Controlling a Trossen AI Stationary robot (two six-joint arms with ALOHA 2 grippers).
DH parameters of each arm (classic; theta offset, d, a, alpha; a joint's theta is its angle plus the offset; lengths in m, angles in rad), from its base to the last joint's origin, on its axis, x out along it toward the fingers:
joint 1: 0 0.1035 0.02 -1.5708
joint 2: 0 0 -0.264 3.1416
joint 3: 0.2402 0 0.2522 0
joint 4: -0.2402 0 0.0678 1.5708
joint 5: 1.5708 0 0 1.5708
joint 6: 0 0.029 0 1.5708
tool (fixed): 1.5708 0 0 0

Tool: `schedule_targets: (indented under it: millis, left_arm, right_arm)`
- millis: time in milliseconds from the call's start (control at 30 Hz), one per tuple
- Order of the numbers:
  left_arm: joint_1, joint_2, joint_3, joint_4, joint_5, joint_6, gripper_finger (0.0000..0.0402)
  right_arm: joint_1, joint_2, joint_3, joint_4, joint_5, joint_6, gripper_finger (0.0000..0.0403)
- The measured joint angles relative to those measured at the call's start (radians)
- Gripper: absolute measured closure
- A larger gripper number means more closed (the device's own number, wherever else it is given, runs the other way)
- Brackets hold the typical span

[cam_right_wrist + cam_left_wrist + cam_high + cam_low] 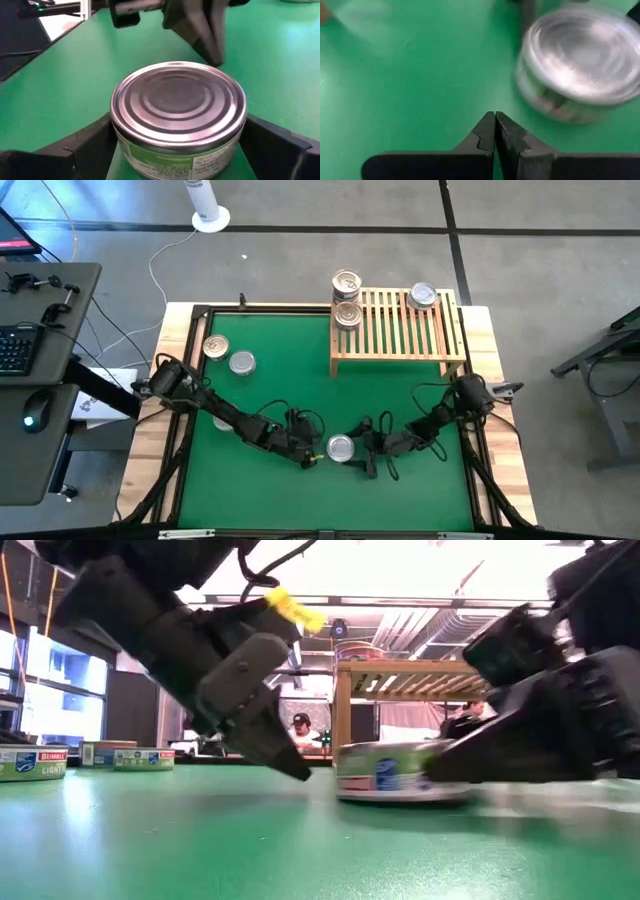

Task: Stack canned seafood by type on shelf
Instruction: Stack the green tuna can on top of the green tuna can on the shelf

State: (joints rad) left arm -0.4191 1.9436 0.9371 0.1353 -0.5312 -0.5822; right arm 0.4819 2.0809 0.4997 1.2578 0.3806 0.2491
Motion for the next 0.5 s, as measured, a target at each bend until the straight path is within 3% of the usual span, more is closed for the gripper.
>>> schedule_targets:
  millis: [267, 500]
  left_arm:
    - [-0.007, -0.002, -0.001, -0.076, 0.020, -0.035, 0.0402]
    - [-0.009, -0.002, -0.003, -0.083, 0.020, -0.035, 0.0402]
  right_arm:
    - [0.015, -0.132, -0.094, -0.045, 0.062, 0.021, 0.0041]
    - [0.024, -0.325, -0.121, -0.164, 0.101, -0.024, 0.0041]
